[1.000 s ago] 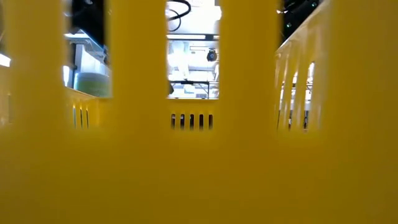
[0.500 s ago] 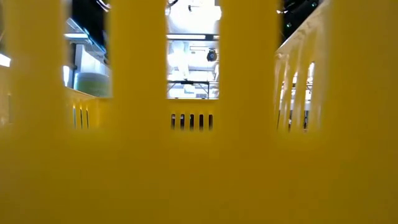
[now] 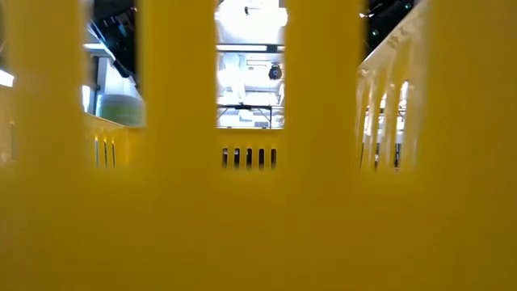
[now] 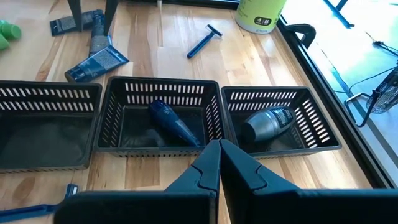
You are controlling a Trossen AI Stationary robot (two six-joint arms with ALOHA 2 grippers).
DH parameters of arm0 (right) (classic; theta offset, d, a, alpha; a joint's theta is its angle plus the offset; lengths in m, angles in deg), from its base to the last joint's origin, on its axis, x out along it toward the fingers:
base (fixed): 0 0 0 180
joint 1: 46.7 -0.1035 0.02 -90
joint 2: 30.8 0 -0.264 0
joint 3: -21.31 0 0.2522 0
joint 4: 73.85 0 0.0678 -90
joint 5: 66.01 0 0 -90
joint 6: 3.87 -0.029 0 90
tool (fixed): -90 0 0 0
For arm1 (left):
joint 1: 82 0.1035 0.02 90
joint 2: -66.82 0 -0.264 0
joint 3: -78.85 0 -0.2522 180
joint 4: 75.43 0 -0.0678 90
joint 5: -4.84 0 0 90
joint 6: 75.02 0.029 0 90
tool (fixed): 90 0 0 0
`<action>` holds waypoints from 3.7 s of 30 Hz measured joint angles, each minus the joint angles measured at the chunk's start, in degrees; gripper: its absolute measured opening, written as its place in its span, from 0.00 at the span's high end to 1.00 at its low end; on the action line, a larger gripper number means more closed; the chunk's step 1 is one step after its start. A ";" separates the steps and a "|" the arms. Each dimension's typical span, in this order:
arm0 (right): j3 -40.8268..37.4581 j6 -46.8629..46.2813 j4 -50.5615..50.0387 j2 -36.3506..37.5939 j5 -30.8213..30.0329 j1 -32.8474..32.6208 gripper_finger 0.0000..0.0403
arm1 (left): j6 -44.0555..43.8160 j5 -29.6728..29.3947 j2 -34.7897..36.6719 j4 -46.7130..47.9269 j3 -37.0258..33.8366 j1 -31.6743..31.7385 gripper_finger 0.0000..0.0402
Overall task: Pick & Place Travel size toiletries
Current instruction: Put the green shampoo bottle into the bottom black bin
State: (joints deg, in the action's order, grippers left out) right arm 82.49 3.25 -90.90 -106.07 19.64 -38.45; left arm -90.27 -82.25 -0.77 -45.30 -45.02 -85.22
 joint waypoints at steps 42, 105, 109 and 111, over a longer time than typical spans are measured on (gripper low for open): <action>0.00 -1.48 0.04 0.00 0.08 -0.01 0.99 | 1.46 -5.83 -0.02 -0.79 0.00 -26.01 0.73; -0.01 0.42 0.12 -0.02 0.03 -0.02 0.99 | -39.01 -7.87 -3.13 -2.71 0.02 -26.02 0.37; 0.00 0.66 0.13 -0.02 0.02 -0.02 0.99 | -39.06 -7.98 -3.13 -2.71 0.02 -26.04 0.37; -0.02 0.66 0.13 -0.02 0.04 -0.02 0.99 | -39.07 -7.99 -3.13 -2.71 0.02 -26.04 0.37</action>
State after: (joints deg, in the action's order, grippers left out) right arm 82.47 3.90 -90.77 -106.09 19.68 -38.47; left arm -129.34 -90.24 -3.90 -48.02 -45.00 -111.26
